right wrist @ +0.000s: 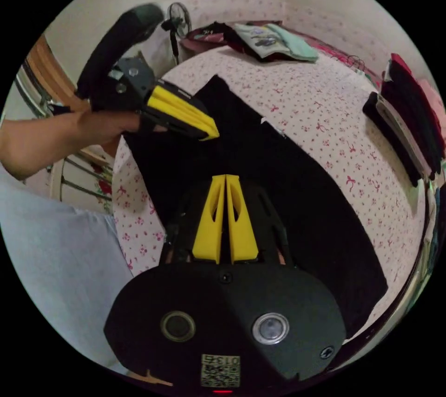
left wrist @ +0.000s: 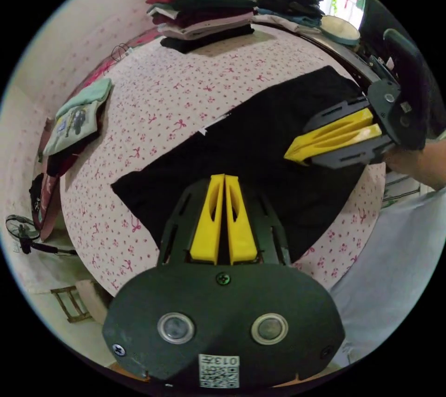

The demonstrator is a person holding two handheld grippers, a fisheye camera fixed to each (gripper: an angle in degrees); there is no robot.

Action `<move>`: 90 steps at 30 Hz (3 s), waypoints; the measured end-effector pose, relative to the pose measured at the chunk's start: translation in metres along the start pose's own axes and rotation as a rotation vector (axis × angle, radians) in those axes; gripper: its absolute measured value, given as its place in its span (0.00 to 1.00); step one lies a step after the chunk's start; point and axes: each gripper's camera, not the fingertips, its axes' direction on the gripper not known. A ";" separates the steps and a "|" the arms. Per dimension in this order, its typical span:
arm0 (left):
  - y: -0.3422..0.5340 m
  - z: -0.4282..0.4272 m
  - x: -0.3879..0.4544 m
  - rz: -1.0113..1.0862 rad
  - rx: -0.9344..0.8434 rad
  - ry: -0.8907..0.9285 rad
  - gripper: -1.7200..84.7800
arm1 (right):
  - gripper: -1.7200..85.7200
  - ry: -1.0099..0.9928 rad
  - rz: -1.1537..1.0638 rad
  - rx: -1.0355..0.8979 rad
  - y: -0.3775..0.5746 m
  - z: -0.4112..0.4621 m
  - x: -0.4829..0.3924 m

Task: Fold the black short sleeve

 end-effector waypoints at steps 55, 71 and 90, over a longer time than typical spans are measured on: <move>0.224 -0.025 -0.234 -0.590 -0.135 0.279 0.14 | 0.11 -0.227 -0.353 -0.202 -0.244 0.152 -0.004; 0.202 -0.074 -0.219 -0.331 0.127 0.564 0.03 | 0.04 -0.243 -0.380 -0.148 -0.225 0.060 0.046; -0.041 0.002 0.116 0.375 0.122 0.966 0.03 | 0.03 -0.130 0.117 0.026 0.103 -0.191 0.349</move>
